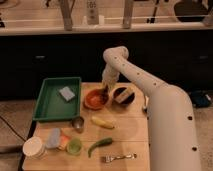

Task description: Place grapes in red bowl

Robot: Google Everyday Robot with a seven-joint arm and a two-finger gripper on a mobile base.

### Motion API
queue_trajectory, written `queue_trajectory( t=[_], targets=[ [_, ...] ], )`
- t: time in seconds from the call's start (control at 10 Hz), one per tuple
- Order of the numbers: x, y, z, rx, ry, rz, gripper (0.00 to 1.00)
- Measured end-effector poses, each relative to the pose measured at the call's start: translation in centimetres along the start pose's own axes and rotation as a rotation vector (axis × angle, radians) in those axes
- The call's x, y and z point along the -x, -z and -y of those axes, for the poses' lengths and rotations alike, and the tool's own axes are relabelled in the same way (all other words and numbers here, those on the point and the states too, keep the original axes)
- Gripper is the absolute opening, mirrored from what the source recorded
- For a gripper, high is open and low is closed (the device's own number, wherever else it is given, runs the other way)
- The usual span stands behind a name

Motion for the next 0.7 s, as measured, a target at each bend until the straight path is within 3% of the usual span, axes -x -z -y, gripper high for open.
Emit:
queue_trajectory(
  t=[0.7],
  targets=[
    [0.22,-0.04,0.47,0.001,0.015,0.009,0.0]
  ],
)
